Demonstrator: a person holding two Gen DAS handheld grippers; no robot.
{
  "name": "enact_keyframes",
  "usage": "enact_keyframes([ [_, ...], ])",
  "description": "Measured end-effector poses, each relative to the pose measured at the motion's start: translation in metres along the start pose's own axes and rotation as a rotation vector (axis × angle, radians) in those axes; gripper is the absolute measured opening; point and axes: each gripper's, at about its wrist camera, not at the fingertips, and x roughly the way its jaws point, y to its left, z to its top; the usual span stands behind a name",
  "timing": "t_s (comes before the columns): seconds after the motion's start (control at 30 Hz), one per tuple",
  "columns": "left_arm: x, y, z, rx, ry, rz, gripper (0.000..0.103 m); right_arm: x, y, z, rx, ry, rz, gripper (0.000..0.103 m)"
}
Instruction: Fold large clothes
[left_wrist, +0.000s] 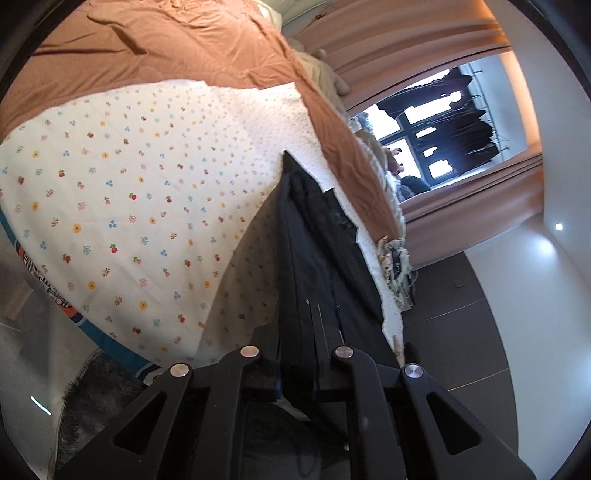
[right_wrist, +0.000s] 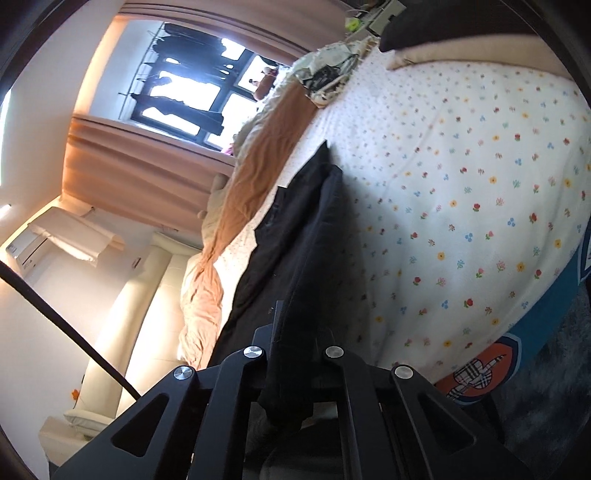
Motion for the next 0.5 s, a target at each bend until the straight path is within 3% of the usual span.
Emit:
enact_keyframes([
  [0.5,-0.118,-0.054,-0.025,0.056,-0.13,-0.175,0.012,-0.108,0.036,-0.026,-0.054,-0.068,0.157,0.002],
])
